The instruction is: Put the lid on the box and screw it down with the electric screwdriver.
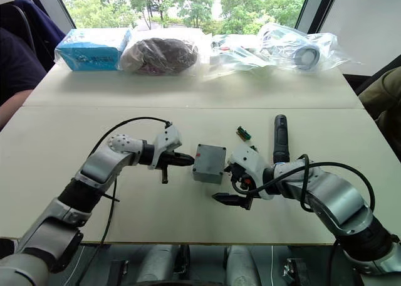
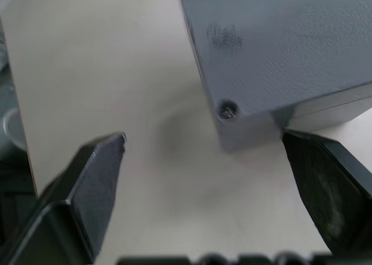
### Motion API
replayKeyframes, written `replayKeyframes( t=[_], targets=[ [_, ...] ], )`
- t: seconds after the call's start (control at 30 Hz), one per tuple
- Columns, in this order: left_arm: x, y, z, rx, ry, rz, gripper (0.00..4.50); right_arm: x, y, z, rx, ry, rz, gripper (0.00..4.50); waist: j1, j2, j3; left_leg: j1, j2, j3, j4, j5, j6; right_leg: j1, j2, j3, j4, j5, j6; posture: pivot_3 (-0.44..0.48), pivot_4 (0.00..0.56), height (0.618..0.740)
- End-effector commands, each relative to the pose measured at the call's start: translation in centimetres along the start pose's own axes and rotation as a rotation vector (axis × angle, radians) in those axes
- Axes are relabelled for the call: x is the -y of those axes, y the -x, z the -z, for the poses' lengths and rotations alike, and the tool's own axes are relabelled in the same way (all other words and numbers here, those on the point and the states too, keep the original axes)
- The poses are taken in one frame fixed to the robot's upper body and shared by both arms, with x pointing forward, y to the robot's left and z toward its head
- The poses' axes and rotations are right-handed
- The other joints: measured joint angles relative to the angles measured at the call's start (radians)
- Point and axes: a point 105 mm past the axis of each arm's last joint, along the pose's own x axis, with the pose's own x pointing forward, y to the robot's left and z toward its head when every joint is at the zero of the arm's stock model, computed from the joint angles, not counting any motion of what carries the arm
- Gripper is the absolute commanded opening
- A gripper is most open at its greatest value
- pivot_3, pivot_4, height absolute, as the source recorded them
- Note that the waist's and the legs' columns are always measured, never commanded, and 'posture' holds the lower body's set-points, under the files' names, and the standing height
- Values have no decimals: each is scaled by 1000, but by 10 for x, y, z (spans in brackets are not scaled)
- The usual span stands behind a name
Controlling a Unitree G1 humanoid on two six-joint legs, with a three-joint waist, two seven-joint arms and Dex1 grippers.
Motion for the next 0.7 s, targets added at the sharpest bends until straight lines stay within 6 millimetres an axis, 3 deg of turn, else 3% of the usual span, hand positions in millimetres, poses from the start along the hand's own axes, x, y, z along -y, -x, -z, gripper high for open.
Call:
replayKeyframes(
  t=[0.03,0.13,0.27,0.37,0.47,0.6,0.7],
  targets=[
    [-7,-7,-18,51,-62,-22,0,-12,1,-15,50,48,-55,4477,1,0,0,0,0,0,0,0,0,0,0,0,0,0,0,0,150,740],
    [-22,-4,-15,10,-86,-94,0,-11,8,-13,26,77,-30,4477,0,0,0,0,0,0,0,0,0,0,0,0,0,0,0,0,150,740],
    [-31,19,-2,-22,-46,-152,0,8,29,-19,30,106,62,4477,-3,0,0,0,0,0,0,0,0,0,0,0,0,0,0,0,150,740],
    [-18,27,7,-18,28,-103,0,22,34,-21,43,122,121,4477,-5,0,0,0,1,0,0,0,0,-1,0,0,0,0,0,0,150,740],
    [8,30,17,-33,63,-4,0,38,32,-18,29,159,169,4477,-4,0,0,0,1,0,0,1,-1,0,0,0,0,0,0,0,150,740],
    [31,26,18,-39,87,79,0,51,24,-14,1,215,184,4477,2,0,0,0,0,0,0,1,-2,0,0,0,1,0,0,0,150,740],
    [36,19,15,-36,83,89,0,54,17,-9,-27,260,169,4477,1,0,0,0,0,0,0,1,-2,0,0,0,1,0,0,0,150,740]
  ],
)
